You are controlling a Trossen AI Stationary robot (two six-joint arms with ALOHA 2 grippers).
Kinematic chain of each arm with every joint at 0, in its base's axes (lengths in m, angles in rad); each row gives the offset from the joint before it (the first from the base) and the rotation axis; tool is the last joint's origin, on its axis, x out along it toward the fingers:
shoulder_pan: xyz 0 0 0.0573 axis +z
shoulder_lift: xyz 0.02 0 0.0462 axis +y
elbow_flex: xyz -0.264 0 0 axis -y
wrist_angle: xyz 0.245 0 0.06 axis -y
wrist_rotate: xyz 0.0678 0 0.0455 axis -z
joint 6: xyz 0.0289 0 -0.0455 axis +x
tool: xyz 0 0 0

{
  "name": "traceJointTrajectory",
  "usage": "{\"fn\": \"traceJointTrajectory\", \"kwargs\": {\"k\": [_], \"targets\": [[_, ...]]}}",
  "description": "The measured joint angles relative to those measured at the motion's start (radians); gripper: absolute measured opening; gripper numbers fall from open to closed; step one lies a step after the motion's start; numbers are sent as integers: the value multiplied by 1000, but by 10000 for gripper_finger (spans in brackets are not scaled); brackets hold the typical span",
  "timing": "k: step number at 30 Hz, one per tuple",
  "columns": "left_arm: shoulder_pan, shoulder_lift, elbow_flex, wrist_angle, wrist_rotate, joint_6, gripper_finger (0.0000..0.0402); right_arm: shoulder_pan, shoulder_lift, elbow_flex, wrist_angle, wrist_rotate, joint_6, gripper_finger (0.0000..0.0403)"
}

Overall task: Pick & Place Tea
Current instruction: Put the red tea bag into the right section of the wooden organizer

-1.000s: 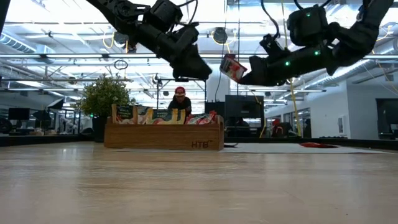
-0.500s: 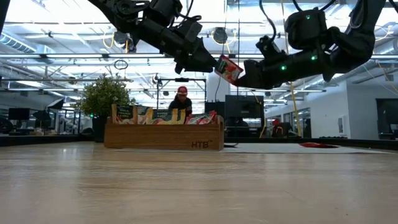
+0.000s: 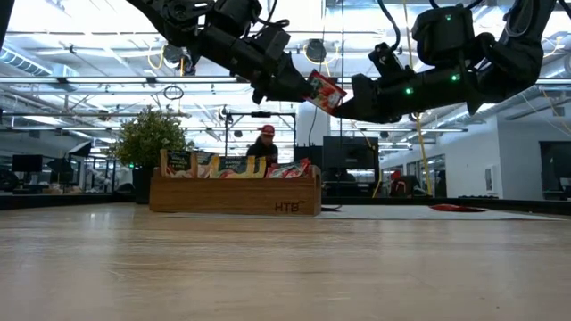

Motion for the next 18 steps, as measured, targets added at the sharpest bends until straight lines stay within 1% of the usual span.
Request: {"fn": "traceJointTrajectory", "kwargs": {"k": [3, 6, 8, 12, 13, 18], "targets": [[0, 0, 0, 10, 19, 1, 177, 0, 0, 0, 0, -18, 3, 0], [0, 0, 0, 18, 36, 18, 152, 0, 0, 0, -1, -16, 6, 0], [-2, 0, 0, 20, 38, 35, 120, 0, 0, 0, -1, -17, 6, 0], [-2, 0, 0, 20, 67, 87, 30, 0, 0, 0, -4, -17, 7, 0], [-2, 0, 0, 20, 76, 99, 15, 0, 0, 0, -4, -17, 10, 0], [-2, -7, 0, -14, 79, 176, 4, 0, 0, 0, -9, -19, 60, 0]]}}
